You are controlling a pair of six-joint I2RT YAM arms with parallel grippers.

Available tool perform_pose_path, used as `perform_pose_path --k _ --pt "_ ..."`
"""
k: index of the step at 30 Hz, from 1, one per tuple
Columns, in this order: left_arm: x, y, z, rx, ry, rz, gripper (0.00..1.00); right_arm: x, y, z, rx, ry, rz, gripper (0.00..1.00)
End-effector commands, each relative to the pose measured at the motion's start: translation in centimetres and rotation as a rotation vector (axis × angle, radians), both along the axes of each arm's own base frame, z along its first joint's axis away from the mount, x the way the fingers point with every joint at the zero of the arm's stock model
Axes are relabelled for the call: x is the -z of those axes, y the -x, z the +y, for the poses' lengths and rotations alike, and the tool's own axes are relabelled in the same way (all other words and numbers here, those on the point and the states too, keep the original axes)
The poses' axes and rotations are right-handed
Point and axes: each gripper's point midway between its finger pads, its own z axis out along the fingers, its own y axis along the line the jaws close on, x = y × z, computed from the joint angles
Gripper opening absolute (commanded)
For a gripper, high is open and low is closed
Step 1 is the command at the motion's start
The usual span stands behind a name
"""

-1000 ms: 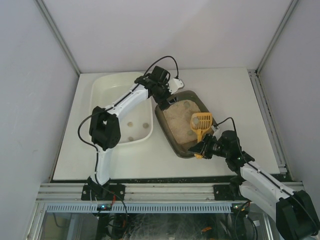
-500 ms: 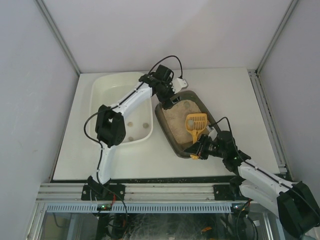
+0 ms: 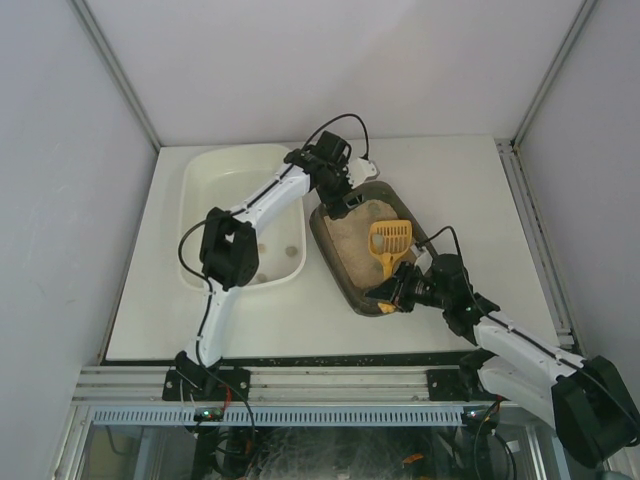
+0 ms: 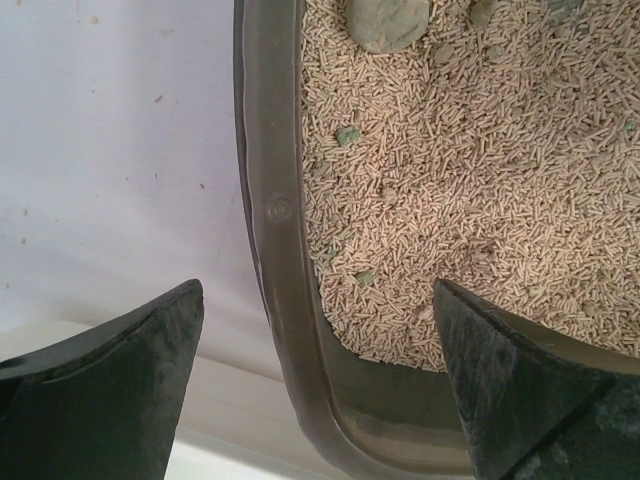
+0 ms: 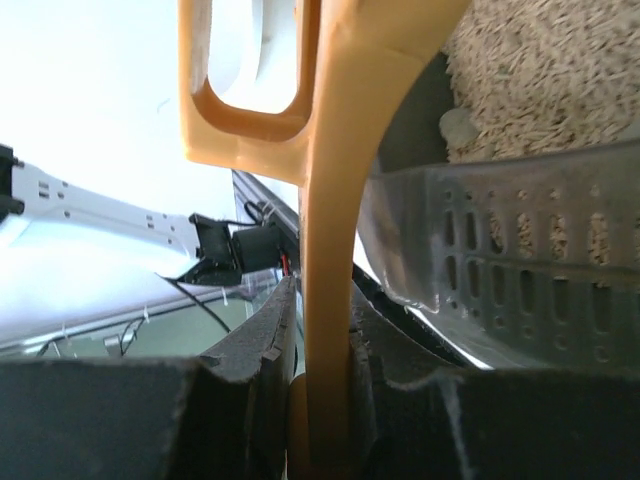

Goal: Clean the litter box

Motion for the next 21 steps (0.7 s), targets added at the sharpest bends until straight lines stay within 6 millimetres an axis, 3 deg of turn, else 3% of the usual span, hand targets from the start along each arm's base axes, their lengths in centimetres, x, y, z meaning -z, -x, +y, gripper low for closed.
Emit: perform_pose_path --k 1,6,10,13,16,17,21 --pt "-2.4 -1.3 -1.3 0.043 0.04 -0.068 1.0 -2.1 -1.2 -0.2 0.027 -0.05 -0.079 0.0" --pt "-2.1 -1.9 -1.8 0.021 0.06 -0.071 0.98 -2.3 -0.2 1.0 -0.039 -0.045 -0.073 0.0" --pt "-1.7 -2.0 -2.3 0.023 0.08 -0.062 0.85 -2.7 -1.9 -2.0 0.08 -0.069 -0.103 0.0" --pt "-1.2 -1.9 -2.3 0.007 0.081 -0.038 0.58 -3.7 -2.0 -2.3 0.078 -0.084 -0.122 0.0" --pt "-0.7 -2.2 -2.0 -0.078 0.078 -0.017 0.1 -3.4 -1.7 -2.2 0.054 -0.062 -0.101 0.0" --pt "-0.2 -2.3 -1.7 -0.138 0.074 -0.003 0.01 -3.4 -1.7 -2.2 0.053 -0.063 -0.101 0.0" --pt "0.4 -1.2 -0.5 -0.298 0.097 0.103 0.0 -3.5 -1.4 -2.0 0.042 -0.066 -0.108 0.0"
